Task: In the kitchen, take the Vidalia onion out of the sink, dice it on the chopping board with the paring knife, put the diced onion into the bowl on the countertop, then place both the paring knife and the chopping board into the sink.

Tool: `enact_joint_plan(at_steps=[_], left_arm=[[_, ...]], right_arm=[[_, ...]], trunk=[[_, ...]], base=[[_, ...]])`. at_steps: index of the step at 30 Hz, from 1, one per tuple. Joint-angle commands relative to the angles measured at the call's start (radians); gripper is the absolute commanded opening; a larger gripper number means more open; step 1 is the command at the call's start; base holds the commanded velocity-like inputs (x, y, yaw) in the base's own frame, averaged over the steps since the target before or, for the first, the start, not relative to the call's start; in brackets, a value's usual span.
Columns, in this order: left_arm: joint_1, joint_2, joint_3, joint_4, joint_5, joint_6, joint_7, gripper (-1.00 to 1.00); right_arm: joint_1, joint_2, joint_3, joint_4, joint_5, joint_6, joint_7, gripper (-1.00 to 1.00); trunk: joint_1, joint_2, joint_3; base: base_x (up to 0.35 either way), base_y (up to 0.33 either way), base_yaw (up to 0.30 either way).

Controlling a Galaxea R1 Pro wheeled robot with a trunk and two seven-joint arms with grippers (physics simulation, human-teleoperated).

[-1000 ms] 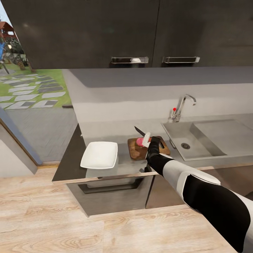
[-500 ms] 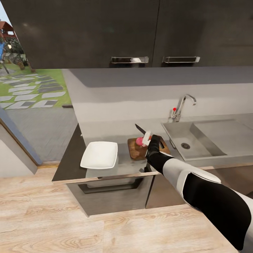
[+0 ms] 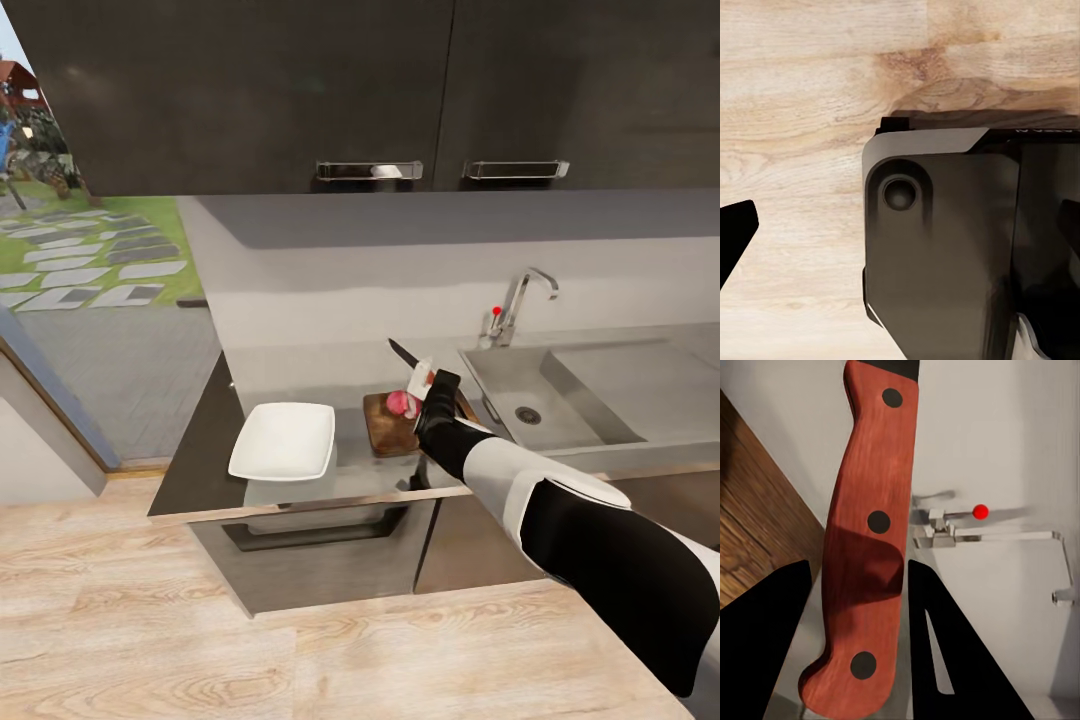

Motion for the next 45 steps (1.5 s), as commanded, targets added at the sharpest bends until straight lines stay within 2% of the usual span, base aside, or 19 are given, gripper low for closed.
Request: enact_joint_plan(at_steps=[1, 9, 14, 17, 18, 19, 23, 45], left_arm=[[-0.002, -0.001, -0.009, 0.005, 0.009, -0.008, 0.001, 1.00], [-0.002, -0.001, -0.009, 0.005, 0.009, -0.007, 0.001, 1.00], [-0.002, -0.001, -0.009, 0.005, 0.009, -0.007, 0.001, 1.00], [-0.002, -0.001, -0.009, 0.005, 0.009, -0.007, 0.001, 1.00], [-0.002, -0.001, -0.009, 0.005, 0.009, -0.007, 0.001, 1.00], [-0.002, -0.001, -0.009, 0.005, 0.009, -0.007, 0.001, 1.00], [-0.002, -0.001, -0.009, 0.005, 0.009, -0.007, 0.001, 1.00], [-0.002, -0.001, -0.009, 0.005, 0.010, -0.007, 0.001, 1.00]], right_arm=[[-0.001, 0.000, 0.009, -0.001, -0.007, 0.008, -0.002, -1.00], [-0.002, 0.000, 0.015, 0.000, -0.009, 0.044, 0.009, -1.00], [-0.002, 0.000, 0.016, 0.000, -0.007, 0.056, 0.047, -1.00], [-0.002, 0.000, 0.015, 0.001, 0.043, 0.058, 0.082, -1.00], [-0.002, 0.000, 0.014, 0.001, 0.072, 0.058, 0.097, -1.00], [-0.002, 0.000, 0.014, 0.001, 0.119, 0.058, 0.131, -1.00], [-0.003, 0.000, 0.013, 0.001, 0.149, 0.058, 0.177, -1.00], [0.004, 0.000, 0.012, 0.002, 0.157, 0.052, 0.197, -1.00]], trunk=[[0.001, -0.002, -0.002], [0.001, -0.002, -0.002], [0.001, -0.002, -0.002], [0.001, -0.002, -0.002], [0.001, -0.002, -0.002], [0.001, -0.002, -0.002], [0.001, -0.002, -0.002], [0.001, -0.002, -0.002]], base=[[0.000, 0.000, 0.000], [0.000, 0.000, 0.000], [-0.003, 0.000, 0.000], [-0.134, -0.051, 0.000], [-0.209, -0.097, 0.000], [-0.238, -0.141, 0.000], [-0.205, -0.131, 0.000], [-0.013, -0.009, 0.000]])
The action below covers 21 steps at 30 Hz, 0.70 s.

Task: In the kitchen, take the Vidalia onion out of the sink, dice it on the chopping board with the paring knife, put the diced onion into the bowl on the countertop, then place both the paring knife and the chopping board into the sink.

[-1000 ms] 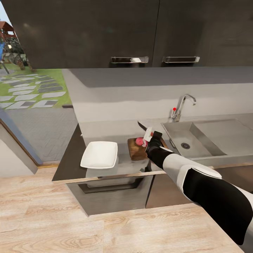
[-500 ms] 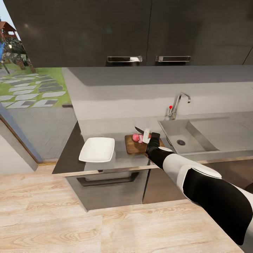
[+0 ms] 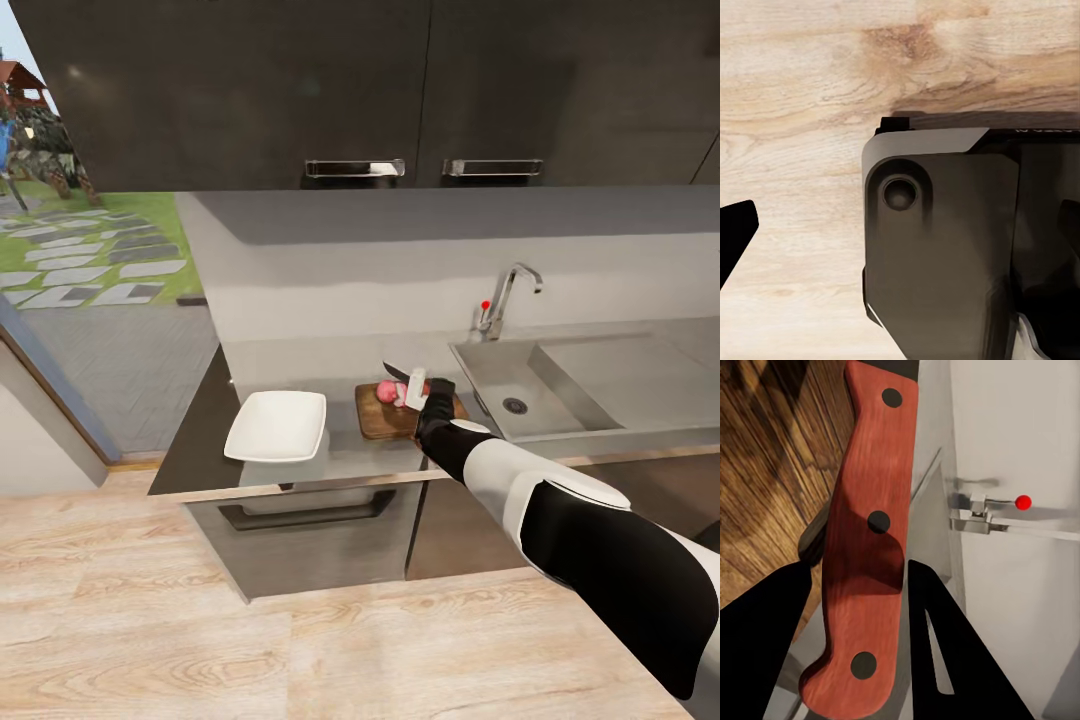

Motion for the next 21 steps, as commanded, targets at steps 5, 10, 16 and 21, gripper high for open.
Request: enact_joint_plan(at_steps=[5, 10, 16, 21], left_arm=[[-0.002, -0.001, -0.009, 0.005, 0.009, -0.008, 0.001, 1.00], [-0.002, -0.001, -0.009, 0.005, 0.009, -0.008, 0.001, 1.00], [-0.002, -0.001, -0.009, 0.005, 0.009, -0.008, 0.001, 1.00], [-0.002, -0.001, -0.009, 0.005, 0.009, -0.008, 0.001, 1.00]], right_arm=[[0.000, 0.000, -0.003, -0.001, 0.008, 0.006, 0.001, -1.00], [0.003, 0.000, -0.003, 0.000, 0.008, 0.006, 0.028, -1.00], [0.003, 0.000, -0.003, 0.000, 0.008, 0.006, 0.028, -1.00], [0.003, 0.000, -0.003, 0.000, 0.008, 0.006, 0.028, -1.00]], trunk=[[0.001, -0.002, -0.002], [0.001, -0.002, -0.002], [0.001, -0.002, -0.002], [0.001, -0.002, -0.002]], base=[[0.000, 0.000, 0.000], [0.000, 0.000, 0.000], [0.000, 0.000, 0.000], [0.000, 0.000, 0.000]])
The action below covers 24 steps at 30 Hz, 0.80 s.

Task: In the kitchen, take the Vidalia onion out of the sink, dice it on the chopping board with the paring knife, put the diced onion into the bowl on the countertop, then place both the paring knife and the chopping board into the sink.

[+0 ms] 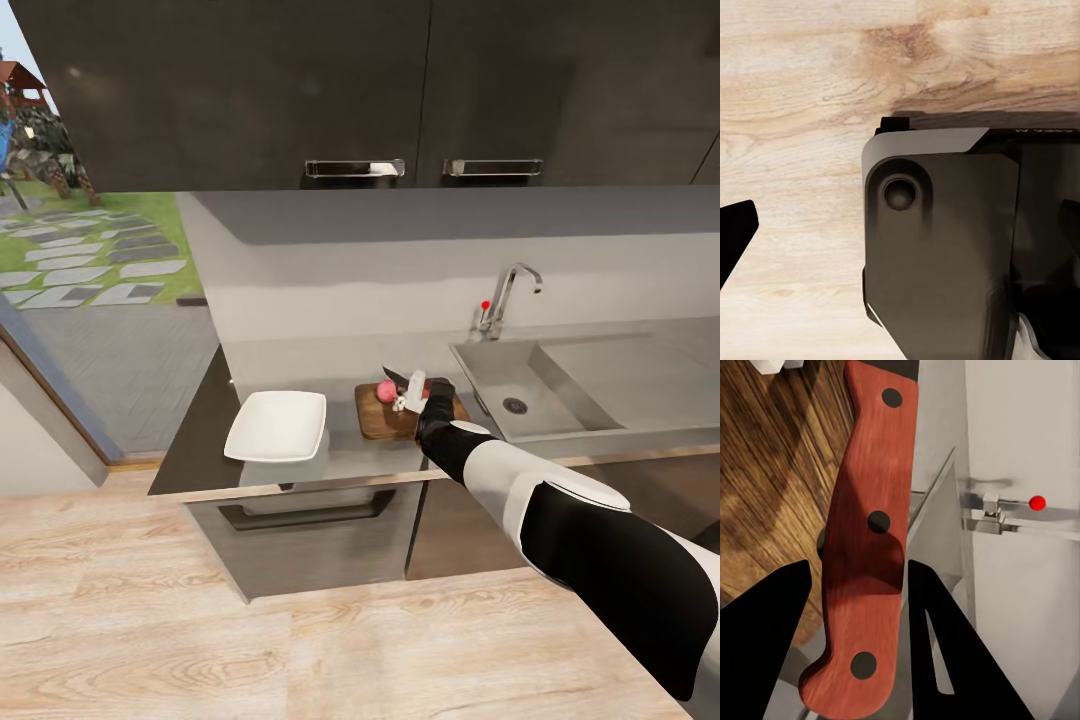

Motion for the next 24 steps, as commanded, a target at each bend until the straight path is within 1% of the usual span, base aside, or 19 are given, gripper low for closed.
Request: enact_joint_plan(at_steps=[1, 7, 8, 11, 14, 18, 24], left_arm=[[-0.002, -0.001, -0.009, 0.005, 0.009, -0.008, 0.001, 1.00], [-0.002, -0.001, -0.009, 0.005, 0.010, -0.008, 0.001, 1.00], [-0.002, -0.001, -0.009, 0.005, 0.009, -0.008, 0.001, 1.00], [-0.002, -0.001, -0.009, 0.005, 0.009, -0.008, 0.001, 1.00], [-0.002, -0.001, -0.009, 0.005, 0.009, -0.008, 0.001, 1.00], [-0.002, -0.001, -0.009, 0.005, 0.010, -0.008, 0.001, 1.00], [-0.002, -0.001, -0.009, 0.005, 0.009, -0.008, 0.001, 1.00]], right_arm=[[-0.001, 0.000, -0.003, -0.002, 0.008, 0.006, 0.000, -1.00], [-0.001, 0.000, -0.004, -0.003, 0.016, 0.004, -0.014, -1.00], [-0.001, 0.000, -0.006, -0.003, 0.017, 0.003, -0.028, -1.00], [-0.001, 0.000, -0.008, -0.004, 0.017, 0.003, -0.111, -1.00], [-0.001, 0.000, -0.009, -0.005, 0.015, 0.004, -0.154, -1.00], [-0.001, 0.000, -0.007, -0.005, 0.014, 0.004, -0.160, -1.00], [-0.001, 0.000, -0.007, -0.017, 0.008, 0.004, -0.149, -1.00]], trunk=[[0.001, -0.002, -0.002], [0.001, -0.002, -0.002], [0.001, -0.002, -0.002], [0.001, -0.002, -0.002], [0.001, -0.002, -0.002], [0.001, -0.002, -0.002], [0.001, -0.002, -0.002]], base=[[0.000, 0.000, 0.000], [0.000, 0.000, 0.000], [0.000, 0.000, 0.000], [0.000, 0.000, 0.000], [0.000, 0.000, 0.000], [0.000, 0.048, 0.000], [0.000, 0.238, 0.000]])
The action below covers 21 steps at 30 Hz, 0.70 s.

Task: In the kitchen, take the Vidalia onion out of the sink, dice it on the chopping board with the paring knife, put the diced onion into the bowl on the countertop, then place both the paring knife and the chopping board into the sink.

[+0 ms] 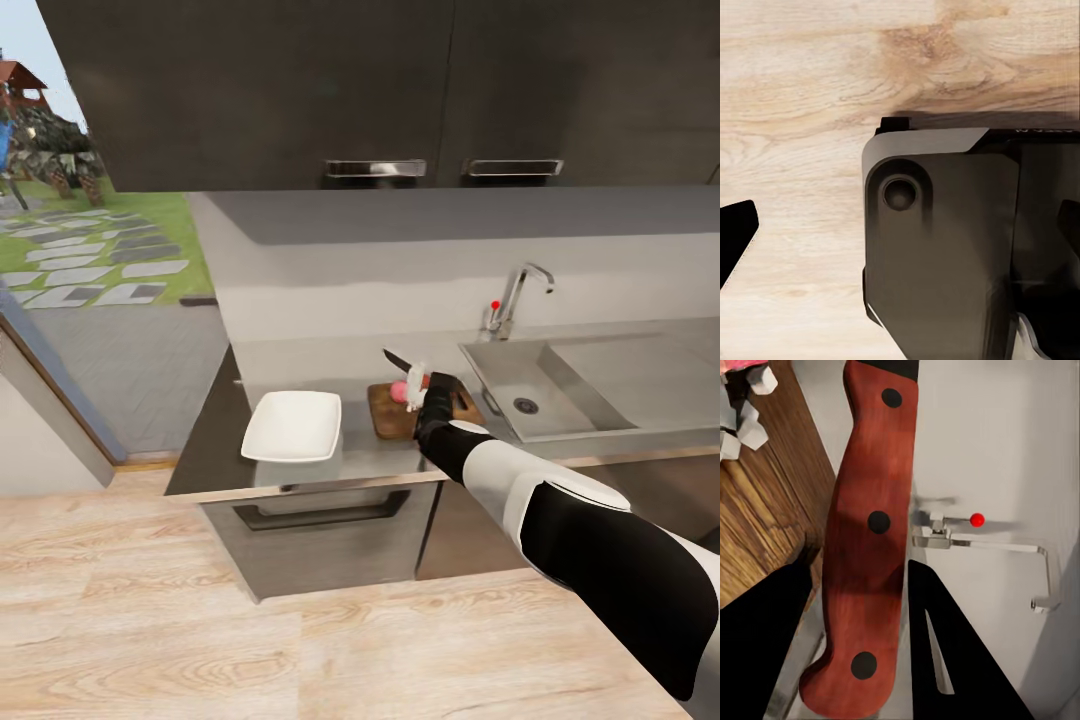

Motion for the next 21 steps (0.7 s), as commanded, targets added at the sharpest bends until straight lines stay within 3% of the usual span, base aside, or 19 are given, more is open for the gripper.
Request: enact_joint_plan(at_steps=[1, 8, 14, 21], left_arm=[[-0.002, -0.001, -0.009, 0.004, 0.009, -0.007, 0.001, 1.00], [-0.002, -0.001, -0.009, 0.004, 0.009, -0.007, 0.001, 1.00], [-0.002, -0.001, -0.009, 0.004, 0.009, -0.007, 0.001, 1.00], [-0.002, -0.001, -0.009, 0.005, 0.009, -0.007, 0.001, 1.00]], right_arm=[[-0.001, 0.000, -0.001, -0.007, 0.008, 0.007, 0.001, -1.00], [-0.001, 0.000, -0.003, -0.021, 0.004, 0.012, 0.004, -1.00], [-0.001, 0.000, -0.002, -0.016, 0.005, 0.015, 0.077, -1.00], [-0.001, 0.000, -0.002, -0.007, 0.005, 0.015, 0.086, -1.00]], trunk=[[0.001, -0.002, -0.002], [0.001, -0.002, -0.002], [0.001, -0.002, -0.002], [0.001, -0.002, -0.002]], base=[[0.000, 0.092, 0.000], [0.000, 0.019, 0.000], [0.000, 0.000, 0.000], [0.000, 0.000, 0.000]])
